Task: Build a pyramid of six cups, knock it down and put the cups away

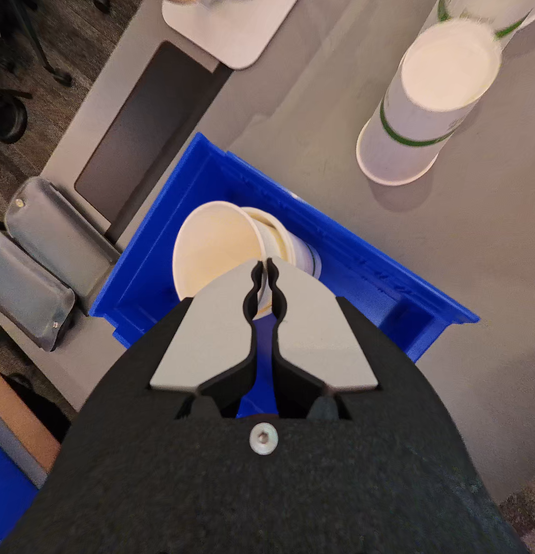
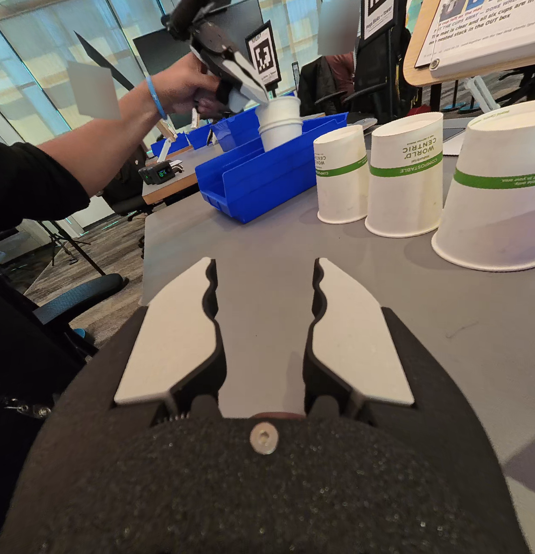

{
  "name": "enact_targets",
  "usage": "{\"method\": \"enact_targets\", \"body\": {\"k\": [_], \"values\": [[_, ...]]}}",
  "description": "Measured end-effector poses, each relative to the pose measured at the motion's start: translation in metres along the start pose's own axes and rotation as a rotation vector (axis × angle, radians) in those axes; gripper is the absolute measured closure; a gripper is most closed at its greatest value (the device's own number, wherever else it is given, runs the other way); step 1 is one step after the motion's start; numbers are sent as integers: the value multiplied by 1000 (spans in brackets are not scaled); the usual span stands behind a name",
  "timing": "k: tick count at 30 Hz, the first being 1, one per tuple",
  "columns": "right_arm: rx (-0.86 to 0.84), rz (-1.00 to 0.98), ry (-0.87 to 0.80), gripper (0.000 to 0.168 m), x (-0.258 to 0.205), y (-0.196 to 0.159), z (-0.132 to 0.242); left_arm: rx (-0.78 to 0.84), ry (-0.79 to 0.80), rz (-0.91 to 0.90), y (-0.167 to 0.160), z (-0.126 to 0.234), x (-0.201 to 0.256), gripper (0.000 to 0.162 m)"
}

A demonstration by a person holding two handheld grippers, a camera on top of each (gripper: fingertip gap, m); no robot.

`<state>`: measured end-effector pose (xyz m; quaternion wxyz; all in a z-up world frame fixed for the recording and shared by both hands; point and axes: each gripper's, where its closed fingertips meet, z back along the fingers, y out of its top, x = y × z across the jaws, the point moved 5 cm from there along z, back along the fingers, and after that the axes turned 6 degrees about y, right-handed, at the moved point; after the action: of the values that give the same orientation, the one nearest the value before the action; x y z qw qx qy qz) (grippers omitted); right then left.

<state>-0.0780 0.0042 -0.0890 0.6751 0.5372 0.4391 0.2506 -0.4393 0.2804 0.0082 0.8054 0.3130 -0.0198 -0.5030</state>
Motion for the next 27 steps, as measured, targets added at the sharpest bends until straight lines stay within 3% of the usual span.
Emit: {"method": "enact_targets", "body": {"k": [7, 10, 14, 20, 25, 27], "values": [[107, -89, -6, 101, 11, 7, -7, 210, 89, 115, 29, 71, -4, 159], [219, -148, 19, 82, 12, 19, -21, 372, 100, 214, 52, 106, 10, 159], [299, -225, 114, 62, 9, 32, -54, 558, -34, 281, 94, 136, 60, 160], [511, -384, 255, 55, 15, 75, -71, 710, -251, 250, 155, 141, 164, 159], [635, -382, 317, 53, 2, 102, -52, 721, -433, 232, 174, 115, 243, 160], [604, -364, 309, 71, 0, 99, -46, 705, -467, 231, 172, 101, 263, 160]]}}
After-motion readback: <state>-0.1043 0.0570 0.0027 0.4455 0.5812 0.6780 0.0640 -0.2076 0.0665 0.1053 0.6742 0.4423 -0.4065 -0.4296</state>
